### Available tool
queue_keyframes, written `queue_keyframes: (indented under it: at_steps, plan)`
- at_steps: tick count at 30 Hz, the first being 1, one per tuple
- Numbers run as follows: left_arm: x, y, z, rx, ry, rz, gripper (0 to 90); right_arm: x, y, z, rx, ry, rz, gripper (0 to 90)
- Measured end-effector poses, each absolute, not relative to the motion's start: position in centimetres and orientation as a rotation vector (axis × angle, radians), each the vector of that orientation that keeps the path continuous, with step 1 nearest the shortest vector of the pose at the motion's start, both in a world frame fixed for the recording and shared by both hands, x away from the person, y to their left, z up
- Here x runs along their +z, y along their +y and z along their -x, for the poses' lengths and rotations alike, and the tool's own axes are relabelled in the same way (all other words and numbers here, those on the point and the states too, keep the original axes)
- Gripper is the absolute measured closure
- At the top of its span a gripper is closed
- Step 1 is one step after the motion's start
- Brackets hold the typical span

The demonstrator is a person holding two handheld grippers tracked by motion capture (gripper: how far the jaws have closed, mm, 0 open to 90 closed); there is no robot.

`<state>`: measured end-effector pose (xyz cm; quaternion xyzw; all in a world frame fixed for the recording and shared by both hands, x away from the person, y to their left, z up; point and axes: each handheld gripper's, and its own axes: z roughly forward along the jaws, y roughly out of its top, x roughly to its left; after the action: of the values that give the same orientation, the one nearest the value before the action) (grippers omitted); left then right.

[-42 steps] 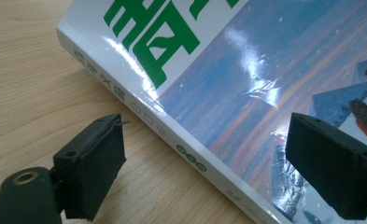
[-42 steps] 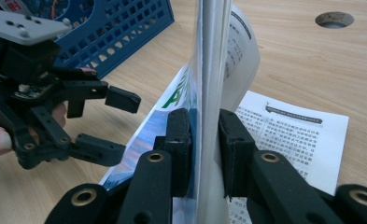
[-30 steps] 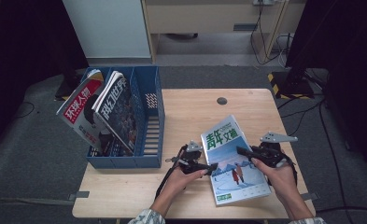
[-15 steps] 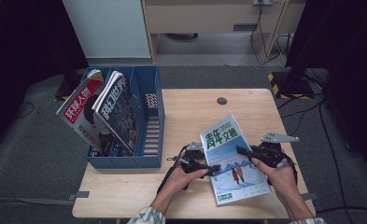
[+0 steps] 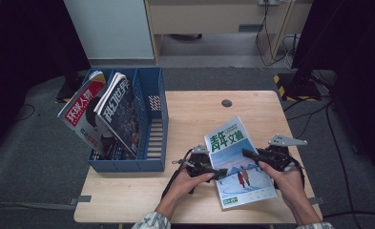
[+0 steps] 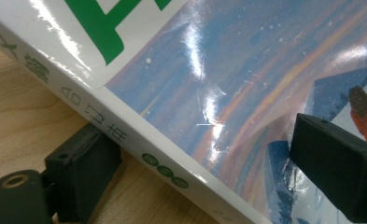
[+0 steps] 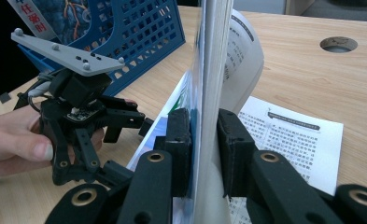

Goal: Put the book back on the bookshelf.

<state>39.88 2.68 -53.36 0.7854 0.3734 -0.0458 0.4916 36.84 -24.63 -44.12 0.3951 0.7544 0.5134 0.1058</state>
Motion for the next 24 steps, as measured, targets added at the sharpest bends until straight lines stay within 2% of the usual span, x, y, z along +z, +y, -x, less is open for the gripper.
queue_keyframes:
  at_steps: [14,24]
  plan:
    - [-53.7,2.6,-40.0,-0.081,0.938,-1.939,17.5,-46.5,-25.6,-37.9,1.513,2.229,-1.241,75.0]
    - [-53.6,2.2,-39.8,-0.035,0.951,-1.958,17.9,-48.6,-26.4,-38.9,1.296,2.226,-1.274,64.1]
